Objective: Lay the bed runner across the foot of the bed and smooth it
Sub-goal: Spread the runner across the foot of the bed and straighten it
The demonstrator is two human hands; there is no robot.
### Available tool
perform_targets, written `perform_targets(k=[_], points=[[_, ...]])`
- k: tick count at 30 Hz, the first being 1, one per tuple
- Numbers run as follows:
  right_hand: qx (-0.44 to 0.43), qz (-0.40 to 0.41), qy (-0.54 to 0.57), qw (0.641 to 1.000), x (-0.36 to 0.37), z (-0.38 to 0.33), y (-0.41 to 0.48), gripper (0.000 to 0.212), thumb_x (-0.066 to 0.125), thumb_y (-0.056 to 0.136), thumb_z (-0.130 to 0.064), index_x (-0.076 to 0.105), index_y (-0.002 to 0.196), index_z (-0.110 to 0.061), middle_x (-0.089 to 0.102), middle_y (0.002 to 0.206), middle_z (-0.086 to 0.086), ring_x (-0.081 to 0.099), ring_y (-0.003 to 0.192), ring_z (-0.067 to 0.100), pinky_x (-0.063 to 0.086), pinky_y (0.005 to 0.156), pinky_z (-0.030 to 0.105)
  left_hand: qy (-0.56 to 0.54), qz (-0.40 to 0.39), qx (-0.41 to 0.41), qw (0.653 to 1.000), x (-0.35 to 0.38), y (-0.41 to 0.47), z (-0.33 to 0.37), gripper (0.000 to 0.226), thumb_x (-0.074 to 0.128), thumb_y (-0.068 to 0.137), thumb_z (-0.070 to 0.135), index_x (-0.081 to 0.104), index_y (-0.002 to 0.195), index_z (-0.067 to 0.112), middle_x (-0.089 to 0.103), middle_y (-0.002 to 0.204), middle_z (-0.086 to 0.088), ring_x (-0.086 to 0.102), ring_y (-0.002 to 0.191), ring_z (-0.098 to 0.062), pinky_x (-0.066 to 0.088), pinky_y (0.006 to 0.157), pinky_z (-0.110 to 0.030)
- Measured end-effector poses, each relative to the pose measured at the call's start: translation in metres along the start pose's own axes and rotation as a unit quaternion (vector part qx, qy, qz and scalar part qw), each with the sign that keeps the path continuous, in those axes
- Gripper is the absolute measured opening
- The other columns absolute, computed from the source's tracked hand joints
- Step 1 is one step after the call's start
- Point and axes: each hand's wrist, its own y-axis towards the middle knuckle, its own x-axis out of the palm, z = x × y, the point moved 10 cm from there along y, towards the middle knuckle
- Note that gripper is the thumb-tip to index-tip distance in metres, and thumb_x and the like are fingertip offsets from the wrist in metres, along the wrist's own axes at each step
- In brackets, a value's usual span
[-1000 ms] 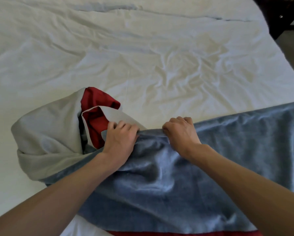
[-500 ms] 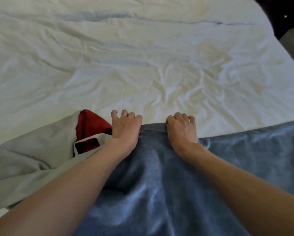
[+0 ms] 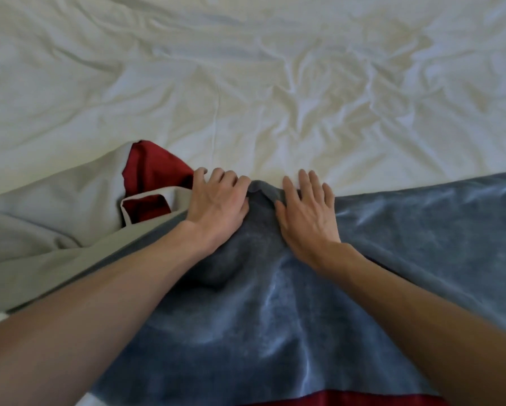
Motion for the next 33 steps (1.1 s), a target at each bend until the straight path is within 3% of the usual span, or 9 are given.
perform_targets(k=[6,11,16,23,26,29,33], points=[[-0.075,0.013,0.024,0.997,-0.009,-0.032,-0.06,0.051,0.035,0.098,-0.034,0.033,0.143,-0.01,0.022,0.153,0.02,0.011,0.144,0.032,0.009,0.115,0.046,0.002,0.035,-0.001,0.999,-0.041,-0.046,-0.005,0.031,0.053,0.082,0.023,0.06,0.11,0.013,0.059,0.109,-0.009,0.052,0.098,-0.029,0.035,0.088,-0.048],[-0.113,0.009,0.028,0.993,-0.016,-0.07,-0.1,0.05,0.037,0.097,-0.032,0.034,0.142,-0.011,0.022,0.153,0.022,0.011,0.144,0.033,0.01,0.115,0.047,0.02,0.009,-0.024,0.999,-0.062,-0.097,-0.042,0.033,0.054,0.079,0.021,0.06,0.111,0.013,0.059,0.106,-0.007,0.053,0.1,-0.028,0.036,0.089,-0.047],[-0.166,0.008,0.035,0.985,-0.027,-0.138,-0.122,0.05,0.046,0.091,-0.019,0.04,0.139,-0.006,0.025,0.151,0.025,0.014,0.143,0.036,0.013,0.116,0.05,0.027,-0.013,-0.096,0.995,-0.069,-0.143,-0.099,0.027,0.054,0.08,0.023,0.059,0.106,0.017,0.058,0.102,-0.005,0.054,0.095,-0.028,0.037,0.084,-0.046],[-0.211,0.027,0.043,0.976,-0.029,-0.256,-0.146,0.05,0.06,0.076,-0.014,0.057,0.124,-0.005,0.037,0.145,0.024,0.03,0.138,0.037,0.028,0.109,0.053,0.0,0.012,-0.086,0.996,-0.082,-0.194,-0.177,0.025,0.055,0.082,0.026,0.06,0.105,0.017,0.057,0.106,-0.004,0.056,0.098,-0.029,0.038,0.085,-0.044],[-0.213,0.048,0.03,0.975,-0.024,-0.313,-0.141,0.046,0.054,0.08,-0.017,0.056,0.124,-0.005,0.04,0.144,0.022,0.032,0.137,0.036,0.031,0.108,0.05,-0.026,0.02,-0.073,0.997,-0.082,-0.218,-0.213,0.032,0.059,0.082,0.021,0.058,0.112,0.014,0.055,0.117,-0.008,0.056,0.103,-0.03,0.038,0.089,-0.046],[-0.22,0.072,0.015,0.973,-0.021,-0.366,-0.125,0.044,0.064,0.074,-0.009,0.058,0.117,-0.007,0.045,0.14,0.021,0.039,0.132,0.036,0.036,0.103,0.051,-0.038,0.009,-0.054,0.998,-0.076,-0.241,-0.246,0.043,0.066,0.076,0.018,0.057,0.117,0.008,0.055,0.121,-0.018,0.055,0.108,-0.036,0.041,0.091,-0.047],[-0.224,0.068,-0.034,0.972,-0.015,-0.412,-0.101,0.044,0.067,0.075,-0.012,0.057,0.118,-0.009,0.051,0.131,0.025,0.046,0.124,0.04,0.036,0.101,0.051,-0.044,-0.033,-0.021,0.998,-0.062,-0.265,-0.271,0.062,0.072,0.073,0.035,0.054,0.126,0.011,0.054,0.126,-0.023,0.054,0.114,-0.036,0.041,0.095,-0.047]])
